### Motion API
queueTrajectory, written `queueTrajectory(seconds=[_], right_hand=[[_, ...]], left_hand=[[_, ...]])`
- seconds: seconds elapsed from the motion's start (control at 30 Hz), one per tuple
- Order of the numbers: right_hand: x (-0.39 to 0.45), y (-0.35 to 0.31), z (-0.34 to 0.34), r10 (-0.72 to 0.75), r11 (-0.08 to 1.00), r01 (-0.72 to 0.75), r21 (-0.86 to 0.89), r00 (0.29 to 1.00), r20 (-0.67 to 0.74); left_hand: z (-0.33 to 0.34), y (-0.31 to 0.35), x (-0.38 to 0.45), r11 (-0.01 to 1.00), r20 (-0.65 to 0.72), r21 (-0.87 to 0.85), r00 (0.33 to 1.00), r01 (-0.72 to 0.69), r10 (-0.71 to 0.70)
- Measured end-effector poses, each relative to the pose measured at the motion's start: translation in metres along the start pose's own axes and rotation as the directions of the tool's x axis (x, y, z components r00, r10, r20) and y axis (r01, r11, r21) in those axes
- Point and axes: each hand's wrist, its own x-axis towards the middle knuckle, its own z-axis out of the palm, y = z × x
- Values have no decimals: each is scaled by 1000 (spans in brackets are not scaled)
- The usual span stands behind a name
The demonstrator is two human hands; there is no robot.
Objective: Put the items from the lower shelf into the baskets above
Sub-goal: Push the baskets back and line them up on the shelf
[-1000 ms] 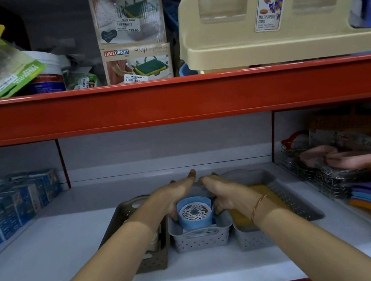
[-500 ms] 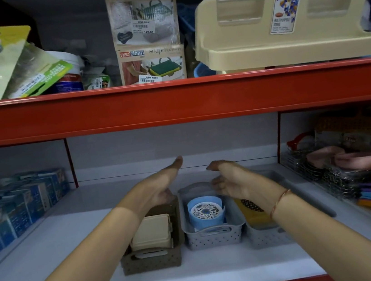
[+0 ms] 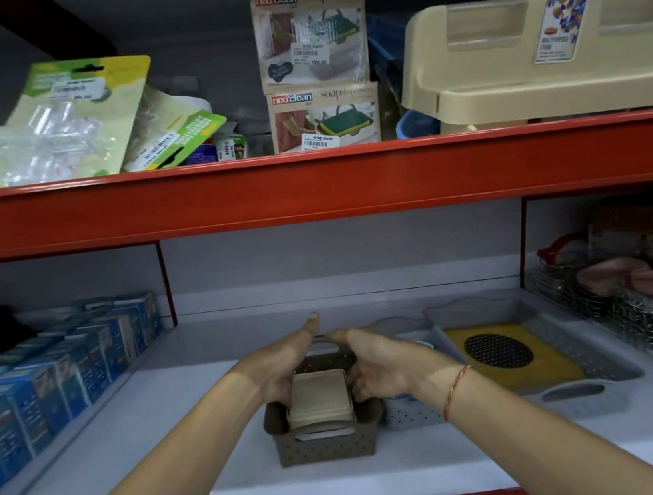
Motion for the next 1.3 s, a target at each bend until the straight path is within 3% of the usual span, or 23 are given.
queueTrajectory(seconds=[0.23,0.63,0.73,0.8,0.9,1.0,1.17,1.3], right_hand=[[0,-2,8,40,999,-38,26,995,-90],[-11,-1,8,32,998,-28,60,997,-73],[-12,5,-4,-96,995,92,-41,987,-130],[-11,11,-17,-190,969,147,-199,957,-220],[-17,19,-37,-362,809,143,-570,885,-292],[-31,30,-55,-410,587,25,-809,871,-271],[-48,49,-62,-333,356,-4,-935,934,-130],[-62,55,-61,-351,287,40,-957,934,-66]], left_hand=[[-3,-1,-3,998,-105,57,994,29,-23],[-1,-3,-12,995,-68,86,996,-51,57],[1,-6,-17,935,-144,323,969,-144,199],[2,-7,-26,862,-140,451,935,-233,326],[4,-13,-34,805,57,445,909,-392,412],[12,-22,-44,725,245,535,901,-433,358],[28,-34,-51,465,353,751,880,-469,317],[30,-41,-57,347,365,795,848,-499,384]])
